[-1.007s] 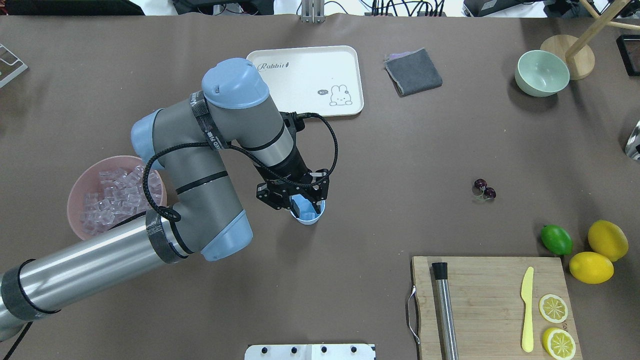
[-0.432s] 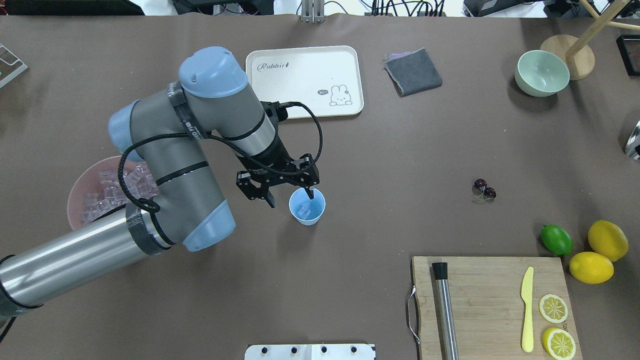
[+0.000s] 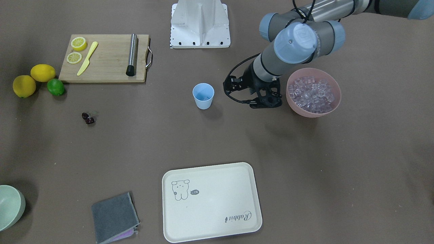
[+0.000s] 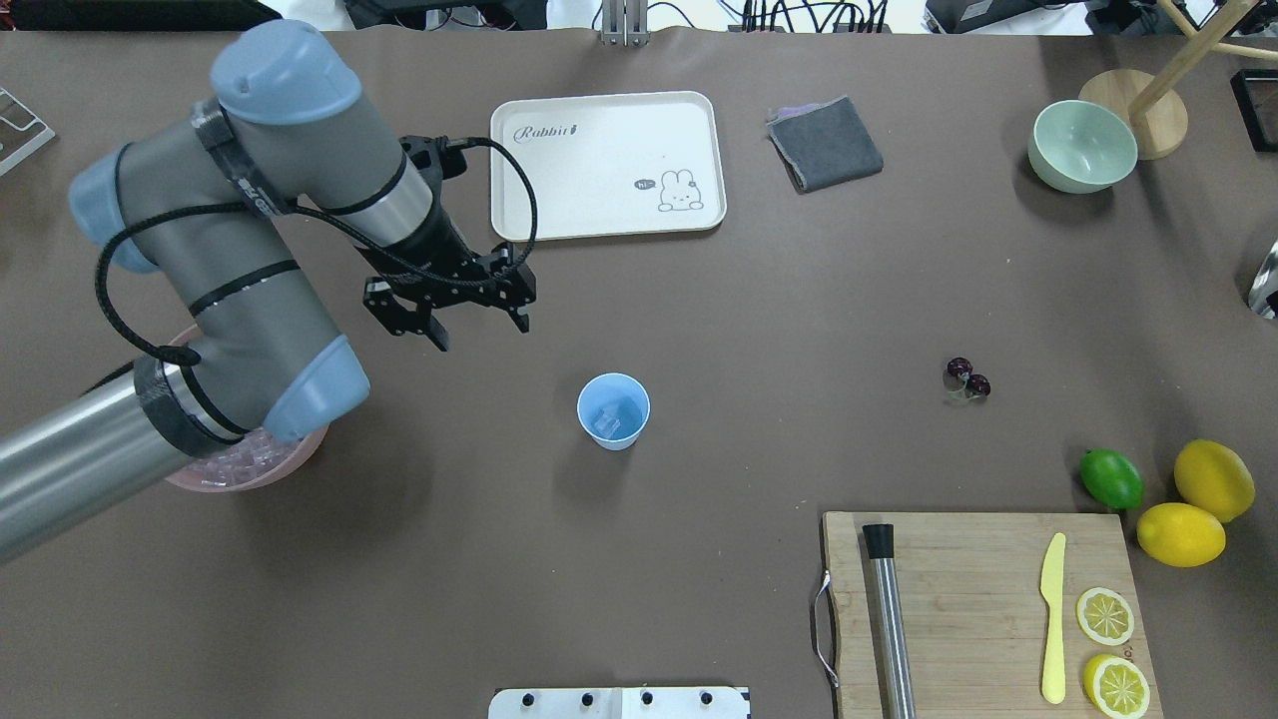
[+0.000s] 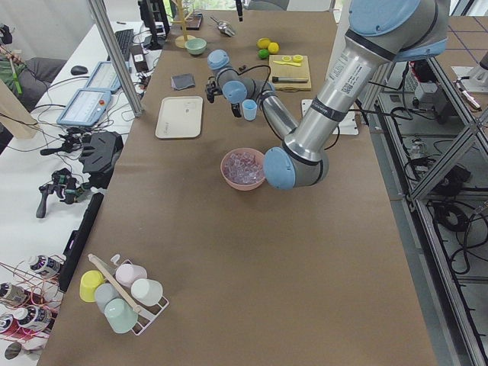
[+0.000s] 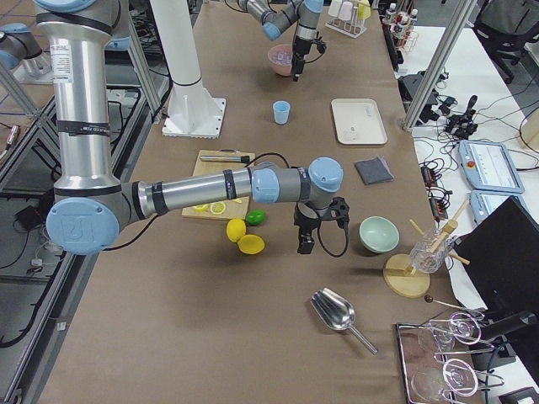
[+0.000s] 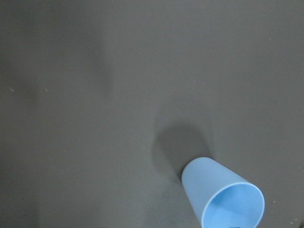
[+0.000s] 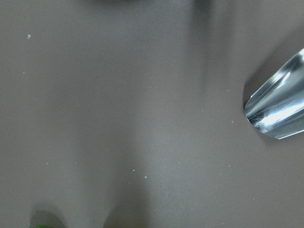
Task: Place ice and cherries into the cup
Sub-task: 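Move the left gripper back over the pink bowl of ice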
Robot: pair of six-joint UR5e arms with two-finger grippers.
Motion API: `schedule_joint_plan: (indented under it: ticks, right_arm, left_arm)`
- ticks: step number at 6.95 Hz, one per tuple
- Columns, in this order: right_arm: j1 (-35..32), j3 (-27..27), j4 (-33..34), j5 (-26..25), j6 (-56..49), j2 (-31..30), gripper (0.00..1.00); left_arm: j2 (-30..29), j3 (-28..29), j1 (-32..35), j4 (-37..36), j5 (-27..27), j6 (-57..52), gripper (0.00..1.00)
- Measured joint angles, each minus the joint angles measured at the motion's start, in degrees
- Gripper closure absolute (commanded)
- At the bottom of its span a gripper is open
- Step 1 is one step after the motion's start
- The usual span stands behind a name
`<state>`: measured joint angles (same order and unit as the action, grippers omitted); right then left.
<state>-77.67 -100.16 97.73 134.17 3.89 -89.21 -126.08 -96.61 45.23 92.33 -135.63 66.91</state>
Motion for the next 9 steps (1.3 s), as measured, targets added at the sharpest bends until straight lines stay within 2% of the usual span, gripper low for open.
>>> schedule_joint_plan:
  ticks: [3, 6, 9]
  right_arm:
    - [0.4, -0.03, 0.0, 0.03, 0.09, -0.07, 0.0]
    - [0.97, -0.23, -0.14, 0.04, 1.14, -0.06, 0.0]
    - [1.35, -0.29, -0.34, 0.11, 1.52, -0.03, 0.0]
  left_arm:
    - [3.21, -6.55, 9.78, -18.98, 2.51, -24.43, 0.03]
    - [13.32, -10.42, 14.85, -22.09, 3.91, -41.6, 0.03]
    - [16.1, -12.22, 10.23, -22.21, 6.17, -43.21, 0.03]
